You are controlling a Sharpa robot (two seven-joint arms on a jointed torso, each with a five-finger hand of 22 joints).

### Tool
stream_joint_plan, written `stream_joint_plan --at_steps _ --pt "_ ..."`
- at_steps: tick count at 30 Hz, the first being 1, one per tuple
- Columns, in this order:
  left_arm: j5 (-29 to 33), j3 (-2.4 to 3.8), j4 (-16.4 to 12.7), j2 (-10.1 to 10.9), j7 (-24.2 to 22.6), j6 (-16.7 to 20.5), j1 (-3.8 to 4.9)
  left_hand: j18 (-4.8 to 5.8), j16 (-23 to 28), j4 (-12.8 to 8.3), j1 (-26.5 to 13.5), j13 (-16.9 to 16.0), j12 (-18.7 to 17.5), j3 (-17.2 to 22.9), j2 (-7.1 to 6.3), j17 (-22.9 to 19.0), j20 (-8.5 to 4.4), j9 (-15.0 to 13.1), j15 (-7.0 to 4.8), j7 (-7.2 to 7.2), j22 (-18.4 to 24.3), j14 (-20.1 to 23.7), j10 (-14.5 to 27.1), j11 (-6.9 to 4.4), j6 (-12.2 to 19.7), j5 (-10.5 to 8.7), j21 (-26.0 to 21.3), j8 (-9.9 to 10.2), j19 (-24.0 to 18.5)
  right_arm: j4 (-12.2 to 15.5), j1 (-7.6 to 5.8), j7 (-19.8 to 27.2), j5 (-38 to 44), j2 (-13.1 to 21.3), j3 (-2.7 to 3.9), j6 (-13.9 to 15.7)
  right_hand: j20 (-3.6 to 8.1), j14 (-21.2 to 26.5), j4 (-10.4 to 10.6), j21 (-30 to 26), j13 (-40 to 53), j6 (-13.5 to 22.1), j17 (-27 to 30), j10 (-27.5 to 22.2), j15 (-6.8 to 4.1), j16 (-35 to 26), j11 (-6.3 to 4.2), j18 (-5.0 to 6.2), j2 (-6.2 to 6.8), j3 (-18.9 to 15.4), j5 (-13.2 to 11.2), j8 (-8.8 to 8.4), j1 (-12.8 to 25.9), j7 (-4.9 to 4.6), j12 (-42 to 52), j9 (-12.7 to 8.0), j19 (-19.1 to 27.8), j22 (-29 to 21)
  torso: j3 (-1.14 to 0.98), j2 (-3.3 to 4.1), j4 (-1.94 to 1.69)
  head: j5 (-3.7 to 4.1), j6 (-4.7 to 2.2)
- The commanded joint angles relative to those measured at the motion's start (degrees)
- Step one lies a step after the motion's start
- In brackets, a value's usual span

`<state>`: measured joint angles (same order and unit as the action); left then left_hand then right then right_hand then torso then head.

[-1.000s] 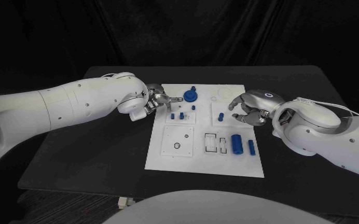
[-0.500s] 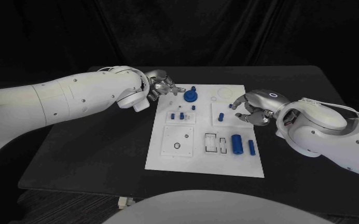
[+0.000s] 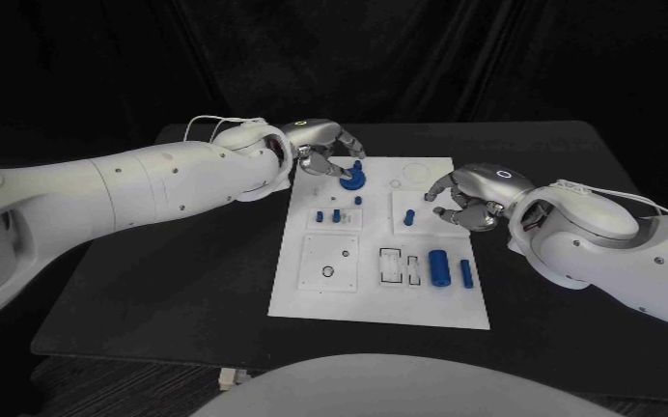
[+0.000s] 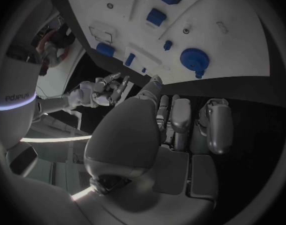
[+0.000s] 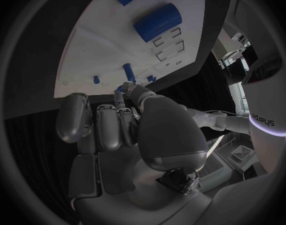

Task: Assemble the parts on the task board

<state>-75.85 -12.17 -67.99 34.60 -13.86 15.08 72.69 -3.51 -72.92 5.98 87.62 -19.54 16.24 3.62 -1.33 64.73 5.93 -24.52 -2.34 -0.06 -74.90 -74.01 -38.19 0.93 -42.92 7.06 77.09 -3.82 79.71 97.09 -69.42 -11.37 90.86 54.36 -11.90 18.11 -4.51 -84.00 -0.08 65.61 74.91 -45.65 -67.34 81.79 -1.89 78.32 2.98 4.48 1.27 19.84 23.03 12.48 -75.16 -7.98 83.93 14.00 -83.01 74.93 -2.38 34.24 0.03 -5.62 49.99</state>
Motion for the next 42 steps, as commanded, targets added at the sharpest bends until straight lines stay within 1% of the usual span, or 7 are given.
stream_joint_plan --at_steps 1,4,5,7,15,22,42 --pt "-12.76 0.03 1.18 -1.02 -4.15 2.13 -0.87 -0.06 0.45 -0.46 0.36 1.6 -0.76 0.67 -0.35 -1.02 0.11 1.71 0.1 1.28 -10.26 0.61 0.43 -0.02 0.17 0.12 -0.79 0.18 -0.64 -0.09 0.08 0.23 -0.47 -0.13 0.03 1.46 0.18 -1.85 0.32 0.22 1.51 -0.34 -0.08 -0.21 0.28 -0.01 -0.07 0.52 -0.6 0.17 0.3 -0.16 -0.08 -0.08 -0.08 0.06 0.13 8.24 0.03 0.14 -0.01 0.33 0.01" --pt "-15.0 0.04 2.33 -2.06 -3.49 1.6 -1.66 0.05 0.23 -0.6 0.2 2.32 -1.01 0.89 -0.48 -1.05 0.11 2.53 0.06 1.58 -10.43 0.4 0.39 -0.28 0.18 0.05 -0.42 0.15 -0.22 -0.22 0.15 0.29 -0.46 -0.2 0.03 2.02 0.19 -1.9 0.27 0.22 1.59 -0.43 -0.24 -0.14 0.27 0.09 -0.09 0.52 -0.62 0.22 0.35 -0.13 -0.16 -0.05 -0.04 0.08 0.12 8.24 0.06 0.18 -0.04 0.57 0.01" --pt "-15.4 0.04 2.63 -2.33 -3.32 1.41 -1.84 0.06 -0.12 -0.58 -0.14 2.86 -1.32 0.96 -0.58 -0.84 0.11 3.07 0.14 1.49 -10.45 0.05 0.52 0.07 0.09 -0.07 -0.4 0.13 -0.1 -0.26 0.17 0.37 -0.43 -0.21 0.03 2.1 0.2 -1.92 0.17 0.28 1.63 -0.57 -0.24 -0.11 0.25 0.1 -0.12 0.51 -0.42 0.16 0.41 -0.08 -0.19 -0.02 -0.02 0.11 0.09 8.26 0.05 0.14 -0.06 0.63 0.01" --pt "-16.04 0.04 3.3 -2.91 -2.95 0.91 -2.18 0.12 -0.61 -0.63 -0.48 3.63 -1.58 1.15 -0.68 -0.59 0.1 3.82 0.19 0.89 -10.55 -0.42 0.33 0.07 -0.59 -0.16 -0.21 -0.02 0.2 -0.35 0.2 0.52 -0.38 -0.25 0.03 2.16 0.26 -1.96 -0.37 0.18 1.52 -0.92 -0.19 -0.16 0.16 0.09 -0.23 0.54 0.33 0.05 0.43 0.02 -0.53 0.09 -0.06 0.17 0.07 8.25 0.04 0.11 -0.07 0.59 0.01" --pt "-16.97 0.04 5.23 -4.5 -2.31 -0.12 -3.33 0.21 -1.53 -0.87 -1.21 5.35 -1.14 2.0 -0.66 -0.63 0.03 5.99 0.2 -0.36 -10.71 -0.98 -2.68 0.19 -3.3 -0.11 0.04 -0.28 0.77 -0.64 0.37 1.02 -0.31 -0.39 0.02 1.71 0.27 -1.95 -0.43 0.21 1.54 -0.97 -0.14 -0.14 0.15 0.07 -0.24 0.53 0.42 0.03 0.41 0.03 -0.56 0.1 -0.04 0.18 0.05 8.26 0.12 0.12 -0.01 0.62 0.01" --pt "-17.1 0.04 6.34 -5.41 -2.27 -0.63 -3.92 0.26 -1.96 -0.78 -1.64 6.46 -0.75 3.34 -0.41 -1.15 -0.03 7.75 -0.13 -1.93 -10.8 -0.92 -5.94 -0.53 -7.23 0.03 0.12 -0.73 1.05 -0.72 0.41 1.1 -0.3 -0.35 0.02 1.41 0.28 -1.95 -0.44 0.19 1.51 -1.0 -0.11 -0.15 0.14 0.06 -0.24 0.53 0.43 0.04 0.41 0.03 -0.58 0.1 -0.06 0.19 0.05 8.25 0.0 0.03 -0.07 0.62 0.01" --pt "-17.13 0.05 8.68 -7.75 -3.24 -0.26 -5.13 0.11 -1.89 -0.28 -1.56 8.1 -1.01 6.08 -0.83 -2.46 -0.16 9.89 -0.22 -1.89 -10.6 -0.5 -10.79 -0.54 -10.34 0.54 -0.61 -0.33 0.78 -0.85 0.45 1.12 -0.3 -0.4 0.02 1.01 0.28 -1.94 -0.44 0.14 1.45 -1.06 -0.06 -0.19 0.14 0.03 -0.23 0.54 0.4 0.06 0.41 0.05 -0.58 0.1 -0.09 0.19 0.06 8.24 0.02 0.01 -0.06 0.66 0.01"
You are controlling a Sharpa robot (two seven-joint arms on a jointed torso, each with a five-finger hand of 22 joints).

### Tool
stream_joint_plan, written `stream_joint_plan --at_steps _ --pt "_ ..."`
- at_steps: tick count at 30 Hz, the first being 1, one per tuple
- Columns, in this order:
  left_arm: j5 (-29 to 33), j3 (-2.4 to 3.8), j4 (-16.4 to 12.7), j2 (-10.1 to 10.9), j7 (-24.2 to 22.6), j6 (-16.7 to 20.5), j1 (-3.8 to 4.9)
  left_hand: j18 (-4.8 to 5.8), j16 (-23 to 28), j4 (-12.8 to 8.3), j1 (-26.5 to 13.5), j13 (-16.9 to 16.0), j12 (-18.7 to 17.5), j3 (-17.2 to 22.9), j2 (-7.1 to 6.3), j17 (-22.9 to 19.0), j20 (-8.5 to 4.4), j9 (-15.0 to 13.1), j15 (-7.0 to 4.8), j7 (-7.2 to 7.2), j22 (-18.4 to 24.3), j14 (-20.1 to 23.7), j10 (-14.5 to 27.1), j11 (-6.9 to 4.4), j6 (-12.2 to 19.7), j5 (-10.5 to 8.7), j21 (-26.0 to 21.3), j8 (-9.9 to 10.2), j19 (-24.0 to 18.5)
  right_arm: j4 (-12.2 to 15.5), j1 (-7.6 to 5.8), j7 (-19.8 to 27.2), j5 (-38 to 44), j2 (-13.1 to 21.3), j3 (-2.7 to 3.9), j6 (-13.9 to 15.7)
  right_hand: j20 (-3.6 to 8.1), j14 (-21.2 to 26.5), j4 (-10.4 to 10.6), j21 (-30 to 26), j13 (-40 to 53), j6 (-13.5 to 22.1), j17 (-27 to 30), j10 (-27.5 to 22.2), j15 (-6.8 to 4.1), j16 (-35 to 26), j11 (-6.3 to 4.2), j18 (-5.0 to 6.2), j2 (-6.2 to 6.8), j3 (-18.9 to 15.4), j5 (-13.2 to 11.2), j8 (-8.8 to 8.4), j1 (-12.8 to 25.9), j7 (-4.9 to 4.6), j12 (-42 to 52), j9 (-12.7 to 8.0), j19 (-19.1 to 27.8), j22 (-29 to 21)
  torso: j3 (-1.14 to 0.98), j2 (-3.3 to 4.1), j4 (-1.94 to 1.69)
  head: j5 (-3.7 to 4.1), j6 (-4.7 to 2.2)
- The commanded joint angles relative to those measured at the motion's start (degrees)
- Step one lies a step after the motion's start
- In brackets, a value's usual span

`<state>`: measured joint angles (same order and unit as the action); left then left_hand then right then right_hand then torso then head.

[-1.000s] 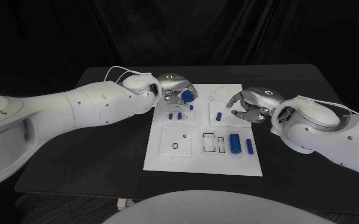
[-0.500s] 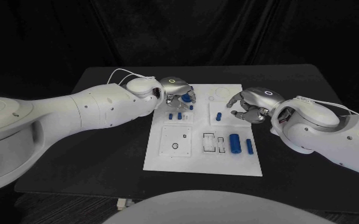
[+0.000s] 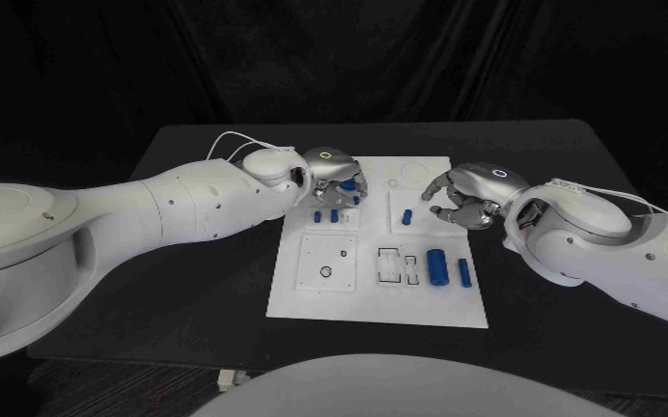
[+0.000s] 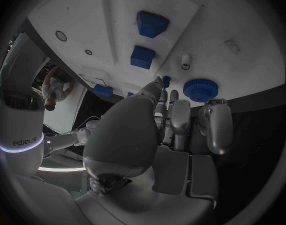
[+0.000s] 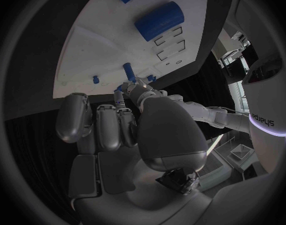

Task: Assemble the parts on the task board

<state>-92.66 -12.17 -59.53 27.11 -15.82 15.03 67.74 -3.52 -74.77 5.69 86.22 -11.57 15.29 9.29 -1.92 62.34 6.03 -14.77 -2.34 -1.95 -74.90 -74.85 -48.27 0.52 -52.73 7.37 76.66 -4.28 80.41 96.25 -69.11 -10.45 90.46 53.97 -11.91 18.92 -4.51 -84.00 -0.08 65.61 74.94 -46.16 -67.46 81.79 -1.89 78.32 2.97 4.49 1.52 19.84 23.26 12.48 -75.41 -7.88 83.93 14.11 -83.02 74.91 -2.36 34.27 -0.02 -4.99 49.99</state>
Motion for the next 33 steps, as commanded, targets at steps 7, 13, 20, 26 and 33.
stream_joint_plan --at_steps 7,13,20,26,33 --pt "-0.33 0.06 0.94 -0.68 -1.99 0.57 -0.57 0.17 -0.34 0.07 0.4 0.55 -0.03 2.26 -0.52 -0.08 -0.34 0.82 -0.19 -0.34 -10.67 0.12 -3.52 -0.14 -1.69 0.38 -0.04 0.09 0.28 -0.03 0.14 0.2 0.11 -0.07 0.03 0.05 0.29 -1.94 -0.43 0.09 1.35 -0.63 0.07 -0.23 0.14 0.02 -0.23 0.54 0.09 0.1 0.18 0.05 -0.35 0.0 -0.12 0.09 0.07 8.25 0.0 -0.02 0.02 -0.01 0.01" --pt "-0.33 0.06 1.5 -0.85 -2.44 1.54 -0.82 0.31 -0.75 -0.01 0.96 0.53 0.49 3.91 -0.59 0.1 -0.44 1.14 -0.05 -0.58 -10.86 -0.33 -6.82 -0.14 -3.08 0.58 0.51 -0.3 0.76 -0.02 0.14 0.18 0.11 -0.03 0.03 -0.08 0.29 -1.91 -0.44 -0.06 1.31 -0.66 0.2 -0.25 0.14 -0.05 -0.23 0.57 0.07 0.13 0.19 0.05 -0.37 0.0 -0.14 0.1 0.11 8.21 -0.02 -0.03 0.01 0.05 0.01" --pt "-0.33 0.06 1.68 -0.84 -3.07 3.45 -0.96 0.5 -1.41 -0.75 2.1 0.36 1.2 5.69 -0.64 0.61 -0.62 1.22 0.12 -1.28 -11.13 -1.34 -11.47 -0.02 -5.66 0.45 1.38 -1.13 1.49 0.01 0.15 0.21 0.11 0.01 0.03 -0.12 0.29 -1.91 -0.44 -0.06 1.31 -0.66 0.2 -0.25 0.14 -0.05 -0.23 0.57 0.07 0.13 0.19 0.05 -0.37 0.0 -0.14 0.1 0.11 8.21 -0.02 -0.02 0.0 0.13 0.01" --pt "-0.33 0.07 1.05 -0.25 -4.6 8.89 -1.0 0.85 -2.18 -1.26 2.53 0.42 0.97 6.44 -0.79 1.57 -0.91 1.12 0.41 -2.22 -11.6 -3.18 -14.82 0.42 -8.57 1.12 2.9 -2.09 2.73 0.08 0.15 0.26 0.11 0.1 0.03 -0.09 0.29 -1.91 -0.44 -0.06 1.31 -0.66 0.2 -0.25 0.14 -0.05 -0.23 0.57 0.07 0.13 0.19 0.05 -0.37 0.0 -0.14 0.1 0.11 8.21 0.0 -0.03 0.01 0.23 0.01" --pt "-0.33 0.08 -1.95 2.38 -4.95 14.68 -0.76 0.99 -2.07 -0.93 1.78 1.28 -1.09 7.02 -1.41 1.64 -1.26 1.45 0.28 -2.54 -11.78 -4.44 -16.4 0.69 -9.97 3.44 3.53 -1.93 3.35 0.17 0.15 0.28 -0.15 0.38 0.03 -0.32 0.29 -1.91 -0.44 -0.06 1.31 -0.66 0.2 -0.25 0.14 -0.05 -0.23 0.57 0.07 0.13 0.19 0.05 -0.37 0.0 -0.14 0.1 0.11 8.21 0.01 -0.02 -0.01 0.39 0.01"
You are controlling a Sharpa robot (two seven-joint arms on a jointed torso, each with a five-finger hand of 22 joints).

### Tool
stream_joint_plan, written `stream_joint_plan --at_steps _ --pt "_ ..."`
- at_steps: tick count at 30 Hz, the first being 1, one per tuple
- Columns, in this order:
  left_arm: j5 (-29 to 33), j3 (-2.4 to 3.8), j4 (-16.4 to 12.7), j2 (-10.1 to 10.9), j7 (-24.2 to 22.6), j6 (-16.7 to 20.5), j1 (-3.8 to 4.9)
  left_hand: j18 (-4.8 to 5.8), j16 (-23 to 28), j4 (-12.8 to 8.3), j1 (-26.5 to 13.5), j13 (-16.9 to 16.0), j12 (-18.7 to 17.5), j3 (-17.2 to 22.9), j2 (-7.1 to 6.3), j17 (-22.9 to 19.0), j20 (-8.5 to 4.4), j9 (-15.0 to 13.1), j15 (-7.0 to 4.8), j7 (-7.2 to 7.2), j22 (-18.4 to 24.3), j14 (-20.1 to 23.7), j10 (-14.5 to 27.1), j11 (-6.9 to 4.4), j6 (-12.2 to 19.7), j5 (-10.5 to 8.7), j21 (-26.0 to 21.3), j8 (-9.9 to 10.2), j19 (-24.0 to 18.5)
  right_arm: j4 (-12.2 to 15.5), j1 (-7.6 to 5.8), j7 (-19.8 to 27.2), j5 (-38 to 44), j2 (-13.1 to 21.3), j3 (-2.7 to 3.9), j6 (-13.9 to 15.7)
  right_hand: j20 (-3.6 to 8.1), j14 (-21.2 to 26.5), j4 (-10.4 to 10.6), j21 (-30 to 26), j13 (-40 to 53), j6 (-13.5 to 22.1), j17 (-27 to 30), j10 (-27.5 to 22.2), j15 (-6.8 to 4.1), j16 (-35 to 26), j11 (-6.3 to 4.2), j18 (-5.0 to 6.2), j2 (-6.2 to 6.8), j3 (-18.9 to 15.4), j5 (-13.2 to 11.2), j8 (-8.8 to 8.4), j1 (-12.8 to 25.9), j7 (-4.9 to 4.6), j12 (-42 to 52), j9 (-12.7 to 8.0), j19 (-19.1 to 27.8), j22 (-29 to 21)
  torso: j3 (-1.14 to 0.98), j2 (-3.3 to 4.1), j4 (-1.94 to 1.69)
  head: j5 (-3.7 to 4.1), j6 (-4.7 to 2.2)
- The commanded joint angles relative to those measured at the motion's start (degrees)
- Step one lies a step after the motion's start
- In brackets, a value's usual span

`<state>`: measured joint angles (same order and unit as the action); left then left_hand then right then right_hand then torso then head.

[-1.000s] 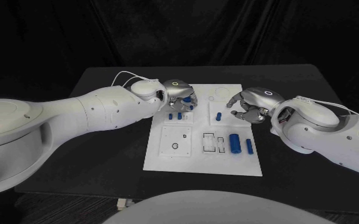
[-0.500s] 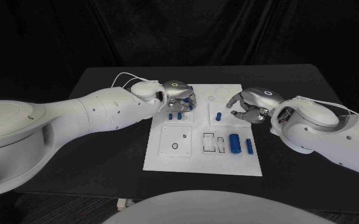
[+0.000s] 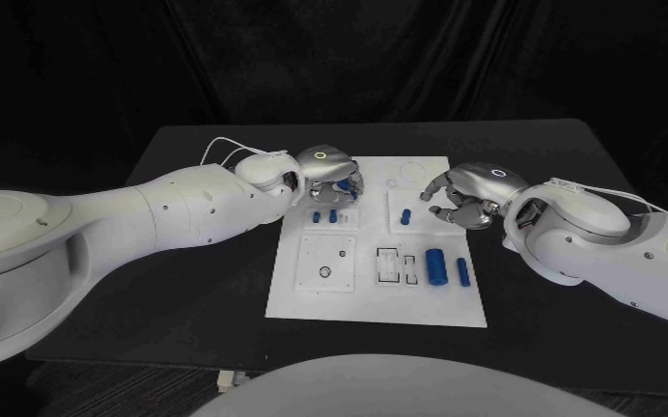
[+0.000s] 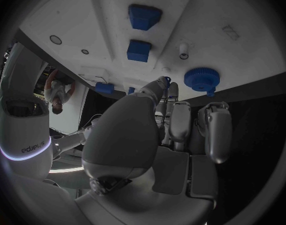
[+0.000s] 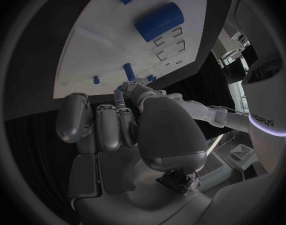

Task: Assemble the parts on the task board

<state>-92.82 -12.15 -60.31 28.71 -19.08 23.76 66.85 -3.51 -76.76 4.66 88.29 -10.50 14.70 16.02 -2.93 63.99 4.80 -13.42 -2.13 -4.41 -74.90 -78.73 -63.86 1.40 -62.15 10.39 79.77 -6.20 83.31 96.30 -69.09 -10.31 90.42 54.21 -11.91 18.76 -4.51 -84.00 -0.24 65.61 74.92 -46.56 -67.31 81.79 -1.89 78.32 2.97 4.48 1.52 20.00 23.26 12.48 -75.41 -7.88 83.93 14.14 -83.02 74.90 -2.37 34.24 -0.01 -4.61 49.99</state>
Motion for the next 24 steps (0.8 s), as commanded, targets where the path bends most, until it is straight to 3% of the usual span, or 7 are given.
stream_joint_plan --at_steps 1,4,9,15,24 --pt "-0.17 0.06 -1.69 1.21 -1.53 6.21 0.3 0.99 -0.07 0.13 -0.35 0.25 -0.59 0.31 -0.45 -0.03 -0.05 0.11 0.05 -0.1 -11.78 -0.59 -0.86 -0.17 -0.58 0.45 0.44 0.01 0.47 0.12 0.14 0.15 -0.17 0.16 0.03 -0.2 0.3 -1.89 -0.31 -0.13 1.25 -0.34 0.15 -0.3 0.13 -0.11 -0.23 0.58 0.01 0.03 0.18 0.05 -0.42 0.0 -0.19 0.06 0.13 8.2 0.01 0.01 -0.03 0.01 0.01" --pt "-0.17 0.06 -3.54 2.76 -0.93 5.94 1.24 0.98 0.16 0.31 -0.61 0.63 -1.41 0.49 -0.63 -0.33 -0.12 0.27 -0.16 -0.1 -11.77 -0.65 -0.77 -0.12 -0.49 0.63 0.39 0.29 0.47 0.07 0.14 0.16 -0.29 0.2 0.03 -0.3 0.3 -1.89 -0.31 -0.13 1.25 -0.34 0.15 -0.3 0.13 -0.11 -0.23 0.58 0.01 0.03 0.18 0.05 -0.42 0.0 -0.19 0.06 0.13 8.2 0.03 0.01 -0.03 -0.05 0.01" --pt "-0.16 0.07 -6.53 5.2 0.15 1.44 2.83 0.92 0.64 0.53 -0.94 1.11 -2.47 0.96 -0.77 -0.94 -0.23 0.44 -0.26 -0.06 -11.67 -0.58 -1.22 -0.15 -0.67 1.68 0.09 0.57 0.33 -0.02 0.21 0.2 -0.37 0.13 0.03 -0.4 0.31 -1.88 -0.32 -0.09 1.23 -0.36 0.16 -0.31 0.13 -0.11 -0.23 0.57 -0.01 0.06 0.18 0.04 -0.45 0.0 -0.2 0.06 0.12 8.21 0.06 -0.01 -0.08 -0.22 0.01" --pt "-0.16 0.06 -7.71 6.57 0.79 -2.81 3.42 0.83 1.14 0.64 -1.19 1.69 -3.75 1.48 -1.04 -1.61 -0.3 0.69 -0.28 -0.01 -11.54 -0.36 -1.06 -0.12 -0.39 2.09 -0.35 1.07 0.08 -0.09 0.29 0.25 -0.39 0.04 0.03 -0.47 0.31 -1.88 -0.32 -0.09 1.23 -0.36 0.16 -0.31 0.13 -0.11 -0.23 0.57 -0.01 0.06 0.18 0.04 -0.45 0.0 -0.2 0.06 0.12 8.21 0.01 -0.14 -0.06 -0.27 0.01" --pt "-0.16 0.04 -6.34 7.02 1.27 -6.96 3.47 0.6 2.22 0.9 -1.61 2.5 -5.5 2.25 -1.26 -3.11 -0.32 1.03 -0.28 0.03 -11.22 0.44 -0.52 -0.08 0.26 1.89 -1.42 1.81 -0.6 -0.12 0.49 0.28 -0.4 0.13 0.03 -0.52 0.31 -1.88 -0.32 -0.09 1.23 -0.36 0.16 -0.31 0.13 -0.11 -0.23 0.57 -0.01 0.06 0.18 0.04 -0.45 0.0 -0.2 0.06 0.12 8.21 -0.08 -0.11 -0.07 -0.37 0.01"
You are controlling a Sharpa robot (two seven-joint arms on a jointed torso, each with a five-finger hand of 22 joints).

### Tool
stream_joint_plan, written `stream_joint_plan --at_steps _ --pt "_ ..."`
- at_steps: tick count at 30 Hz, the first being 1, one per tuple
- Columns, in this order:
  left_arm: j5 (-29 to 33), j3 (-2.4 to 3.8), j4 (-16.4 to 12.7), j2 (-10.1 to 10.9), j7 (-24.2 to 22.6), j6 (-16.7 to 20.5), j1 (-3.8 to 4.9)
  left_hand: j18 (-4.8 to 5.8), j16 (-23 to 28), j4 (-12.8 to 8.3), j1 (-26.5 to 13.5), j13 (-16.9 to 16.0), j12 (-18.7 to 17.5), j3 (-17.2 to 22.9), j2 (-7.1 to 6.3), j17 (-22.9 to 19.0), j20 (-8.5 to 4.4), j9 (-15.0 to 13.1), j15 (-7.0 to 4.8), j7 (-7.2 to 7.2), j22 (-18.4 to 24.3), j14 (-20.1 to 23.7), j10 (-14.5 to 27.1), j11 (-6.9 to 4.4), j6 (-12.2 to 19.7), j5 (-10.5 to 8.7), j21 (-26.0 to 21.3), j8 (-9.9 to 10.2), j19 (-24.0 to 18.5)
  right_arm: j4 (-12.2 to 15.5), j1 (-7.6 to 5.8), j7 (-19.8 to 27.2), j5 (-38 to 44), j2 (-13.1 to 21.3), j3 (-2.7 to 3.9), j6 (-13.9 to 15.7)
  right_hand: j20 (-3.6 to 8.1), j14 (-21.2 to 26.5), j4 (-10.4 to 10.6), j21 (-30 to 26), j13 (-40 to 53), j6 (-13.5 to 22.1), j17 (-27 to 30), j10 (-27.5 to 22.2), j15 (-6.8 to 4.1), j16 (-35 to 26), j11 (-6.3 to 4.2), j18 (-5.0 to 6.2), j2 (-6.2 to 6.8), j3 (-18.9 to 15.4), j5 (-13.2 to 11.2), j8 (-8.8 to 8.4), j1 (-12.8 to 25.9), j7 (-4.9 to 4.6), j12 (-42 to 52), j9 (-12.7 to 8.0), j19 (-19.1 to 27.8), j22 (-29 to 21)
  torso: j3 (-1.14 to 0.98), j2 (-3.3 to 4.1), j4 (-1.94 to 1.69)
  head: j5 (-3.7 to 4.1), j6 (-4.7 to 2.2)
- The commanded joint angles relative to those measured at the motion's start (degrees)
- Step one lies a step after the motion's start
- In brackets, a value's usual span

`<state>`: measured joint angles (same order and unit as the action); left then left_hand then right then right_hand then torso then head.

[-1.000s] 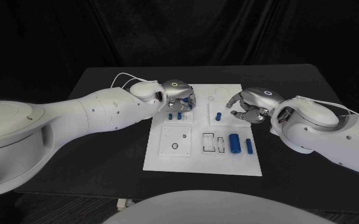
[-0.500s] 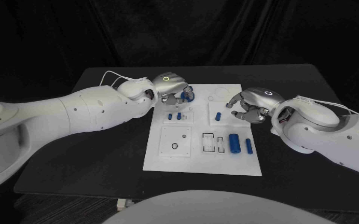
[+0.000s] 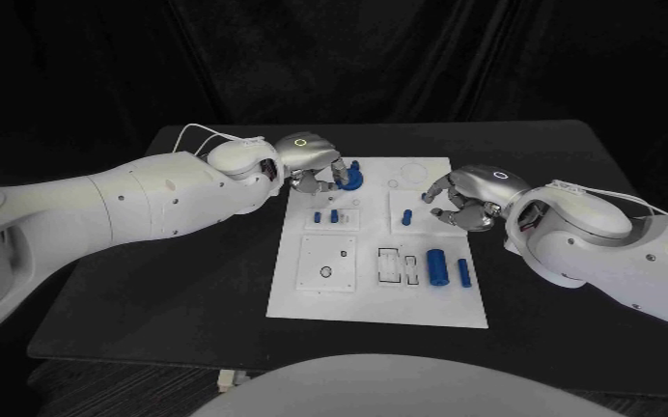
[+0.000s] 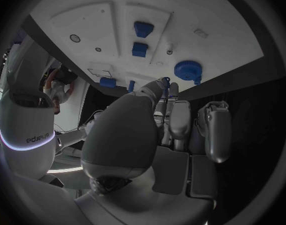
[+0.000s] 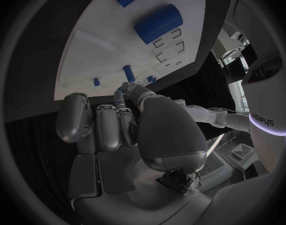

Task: Assemble the parts on the task board

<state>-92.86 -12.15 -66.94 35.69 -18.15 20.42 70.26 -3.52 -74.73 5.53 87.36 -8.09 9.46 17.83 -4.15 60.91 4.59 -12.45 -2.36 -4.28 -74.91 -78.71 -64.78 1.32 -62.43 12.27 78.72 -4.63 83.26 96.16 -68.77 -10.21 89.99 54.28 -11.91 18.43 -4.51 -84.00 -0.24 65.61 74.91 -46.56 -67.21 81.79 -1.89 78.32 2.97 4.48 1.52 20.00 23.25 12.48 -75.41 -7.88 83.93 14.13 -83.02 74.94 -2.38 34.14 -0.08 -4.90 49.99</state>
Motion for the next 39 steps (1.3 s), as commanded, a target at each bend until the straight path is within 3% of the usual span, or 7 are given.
stream_joint_plan --at_steps 1,7,19,39 --pt "-0.12 0.04 0.4 0.07 0.36 -3.71 0.02 0.59 0.25 0.02 -0.68 0.19 -0.48 0.54 -0.09 -0.09 -0.11 0.11 -0.04 -0.09 -11.21 0.48 0.52 0.01 0.67 -0.03 -0.44 0.36 -0.59 0.01 0.19 0.19 0.02 0.05 0.03 -0.2 0.31 -1.88 -0.32 -0.09 1.24 -0.36 0.06 -0.31 0.13 -0.12 -0.24 0.57 -0.01 0.06 0.18 0.04 -0.45 0.01 -0.2 0.07 0.12 8.17 -0.08 0.0 0.0 -0.09 0.01" --pt "-0.12 0.03 0.97 0.24 0.57 -2.93 -0.55 0.58 0.27 0.01 -0.71 0.28 -0.68 0.61 -0.17 -0.08 -0.11 0.15 -0.03 -0.09 -11.2 0.51 0.61 0.01 0.77 -0.1 -0.49 0.43 -0.63 -0.08 0.25 0.2 0.02 0.03 0.03 -0.29 0.31 -1.88 -0.32 -0.09 1.24 -0.36 0.06 -0.31 0.13 -0.12 -0.24 0.57 -0.01 0.06 0.18 0.04 -0.45 0.01 -0.2 0.07 0.12 8.17 0.07 0.12 0.03 -0.31 0.01" --pt "-0.12 0.03 2.59 -0.57 0.65 -1.41 -1.66 0.56 0.39 -0.15 -0.55 0.33 -0.78 0.76 -0.29 -0.25 -0.11 0.15 -0.02 -0.14 -11.17 0.61 0.45 0.06 0.71 -0.17 -0.59 0.43 -0.69 -0.15 0.27 0.16 0.02 0.04 0.03 -0.55 0.31 -1.84 -0.37 -0.23 1.2 -0.34 0.23 -0.34 0.13 -0.21 -0.23 0.59 0.0 0.1 0.17 -0.02 -0.5 -0.01 -0.23 0.06 0.15 8.14 0.02 0.14 0.03 -0.32 0.01" --pt "-0.12 0.03 3.94 -1.47 0.74 -2.58 -2.65 0.38 1.03 -0.32 -0.48 0.37 -0.9 0.97 -0.41 -1.27 -0.1 0.15 0.08 -0.22 -10.93 1.22 -0.04 0.12 0.55 -0.38 -1.4 0.4 -1.23 -0.23 0.27 0.2 0.02 -0.05 0.03 -0.61 0.31 -1.84 -0.37 -0.23 1.2 -0.34 0.23 -0.34 0.13 -0.21 -0.23 0.59 0.0 0.1 0.17 -0.02 -0.5 -0.01 -0.23 0.06 0.15 8.14 0.02 0.11 0.06 -0.24 0.01"
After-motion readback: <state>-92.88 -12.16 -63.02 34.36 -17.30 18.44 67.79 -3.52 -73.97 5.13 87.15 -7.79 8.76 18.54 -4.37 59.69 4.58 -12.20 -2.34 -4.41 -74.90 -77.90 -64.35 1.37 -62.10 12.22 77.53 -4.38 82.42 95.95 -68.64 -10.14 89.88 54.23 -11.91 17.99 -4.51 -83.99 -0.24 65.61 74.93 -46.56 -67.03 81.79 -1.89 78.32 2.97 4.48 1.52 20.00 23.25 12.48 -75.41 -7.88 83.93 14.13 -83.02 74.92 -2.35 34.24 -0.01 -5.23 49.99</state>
